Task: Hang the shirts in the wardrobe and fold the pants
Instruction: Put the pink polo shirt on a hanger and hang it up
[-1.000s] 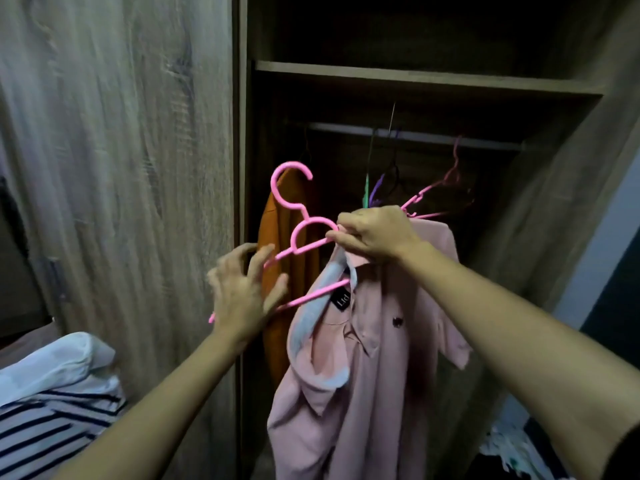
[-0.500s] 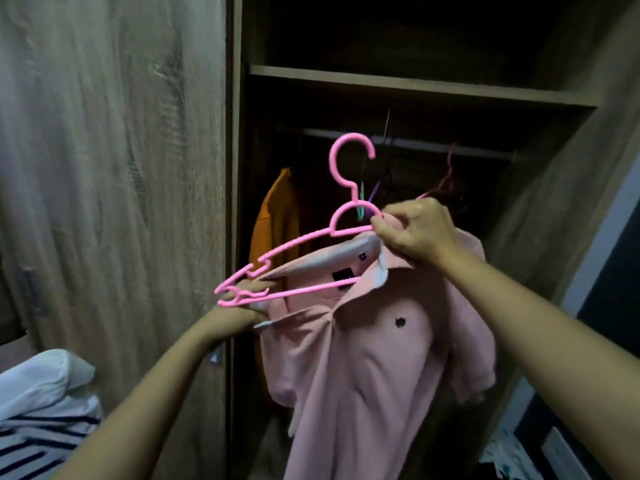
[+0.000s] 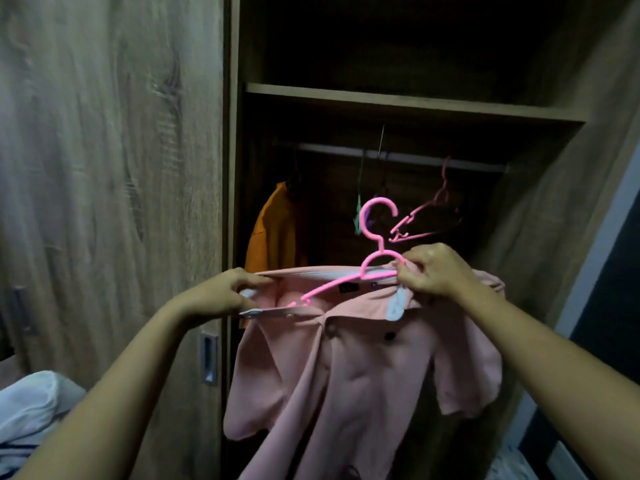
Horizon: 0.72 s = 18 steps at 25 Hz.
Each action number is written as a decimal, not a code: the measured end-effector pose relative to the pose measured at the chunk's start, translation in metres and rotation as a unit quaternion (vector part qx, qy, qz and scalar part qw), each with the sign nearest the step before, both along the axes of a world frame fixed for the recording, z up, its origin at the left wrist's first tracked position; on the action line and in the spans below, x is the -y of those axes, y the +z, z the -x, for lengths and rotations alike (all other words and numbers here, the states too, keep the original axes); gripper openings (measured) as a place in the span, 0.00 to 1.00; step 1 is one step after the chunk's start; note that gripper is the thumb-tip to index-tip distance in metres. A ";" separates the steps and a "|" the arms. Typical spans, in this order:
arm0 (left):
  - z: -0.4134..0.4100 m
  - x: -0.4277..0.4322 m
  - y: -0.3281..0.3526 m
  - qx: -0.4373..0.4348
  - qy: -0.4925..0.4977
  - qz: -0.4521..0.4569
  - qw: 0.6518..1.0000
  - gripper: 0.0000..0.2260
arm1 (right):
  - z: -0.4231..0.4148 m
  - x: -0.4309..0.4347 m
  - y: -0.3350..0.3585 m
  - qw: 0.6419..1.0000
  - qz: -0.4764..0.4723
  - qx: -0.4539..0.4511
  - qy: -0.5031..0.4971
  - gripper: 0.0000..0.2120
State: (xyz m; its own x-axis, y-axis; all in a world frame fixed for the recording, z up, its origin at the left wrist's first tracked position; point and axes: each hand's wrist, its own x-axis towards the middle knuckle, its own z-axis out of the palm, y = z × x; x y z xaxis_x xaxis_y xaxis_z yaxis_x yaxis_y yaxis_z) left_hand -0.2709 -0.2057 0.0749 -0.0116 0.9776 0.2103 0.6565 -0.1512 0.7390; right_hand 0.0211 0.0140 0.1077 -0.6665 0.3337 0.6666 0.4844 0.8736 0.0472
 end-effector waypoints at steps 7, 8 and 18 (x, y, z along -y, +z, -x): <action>-0.075 -0.045 -0.011 -0.107 0.224 -0.221 0.943 0.24 | 0.050 0.037 0.000 0.994 0.096 -0.041 -0.031 0.19; -0.079 -0.043 -0.021 -0.117 0.177 -0.262 0.941 0.24 | 0.045 0.035 0.001 0.993 0.097 -0.057 -0.030 0.19; -0.005 -0.033 0.013 -0.273 0.151 -0.254 0.915 0.27 | 0.026 0.024 0.017 0.987 0.088 -0.094 0.101 0.22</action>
